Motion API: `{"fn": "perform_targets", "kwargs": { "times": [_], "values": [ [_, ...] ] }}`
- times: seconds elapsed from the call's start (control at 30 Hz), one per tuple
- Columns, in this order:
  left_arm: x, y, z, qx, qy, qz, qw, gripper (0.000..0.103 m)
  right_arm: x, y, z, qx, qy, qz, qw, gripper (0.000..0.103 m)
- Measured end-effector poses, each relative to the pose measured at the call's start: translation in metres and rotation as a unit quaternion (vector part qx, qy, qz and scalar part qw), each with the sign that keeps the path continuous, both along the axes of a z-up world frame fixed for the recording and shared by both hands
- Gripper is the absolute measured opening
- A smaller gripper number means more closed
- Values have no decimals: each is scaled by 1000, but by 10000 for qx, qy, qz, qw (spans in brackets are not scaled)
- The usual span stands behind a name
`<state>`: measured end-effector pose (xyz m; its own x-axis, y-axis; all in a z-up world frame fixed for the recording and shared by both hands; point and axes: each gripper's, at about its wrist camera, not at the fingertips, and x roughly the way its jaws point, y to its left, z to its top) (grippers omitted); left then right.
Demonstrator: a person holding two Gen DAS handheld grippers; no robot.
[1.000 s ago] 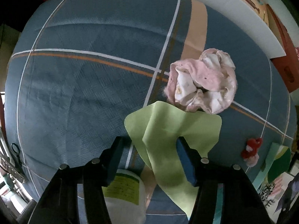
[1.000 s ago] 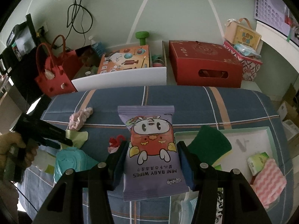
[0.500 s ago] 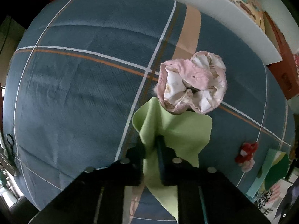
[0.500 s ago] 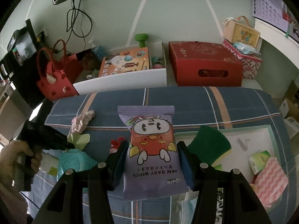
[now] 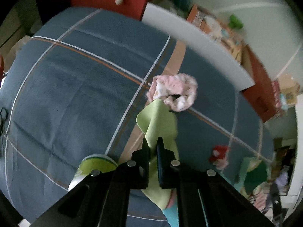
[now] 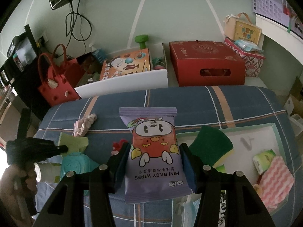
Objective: Organize soft objects
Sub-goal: 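Carry green cloth over white tray with left gripper while right carries wipes there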
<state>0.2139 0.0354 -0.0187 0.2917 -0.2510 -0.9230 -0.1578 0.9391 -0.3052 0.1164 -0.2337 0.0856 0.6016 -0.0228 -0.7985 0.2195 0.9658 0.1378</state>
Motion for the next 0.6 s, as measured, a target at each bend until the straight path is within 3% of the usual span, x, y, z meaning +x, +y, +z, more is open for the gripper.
{"fn": "perform_targets", "kwargs": {
  "times": [0.1, 0.27, 0.6],
  "values": [
    [-17, 12, 19, -373, -335, 258, 9984, 6, 0, 0, 1, -11, -8, 13, 10000, 56],
    [-27, 23, 40, -614, -761, 552, 9937, 6, -1, 1, 0, -28, 1, 19, 10000, 56],
    [-38, 12, 73, -489, -1515, 482, 9861, 6, -9, -4, 11, -72, -153, -81, 9998, 56]
  ]
}}
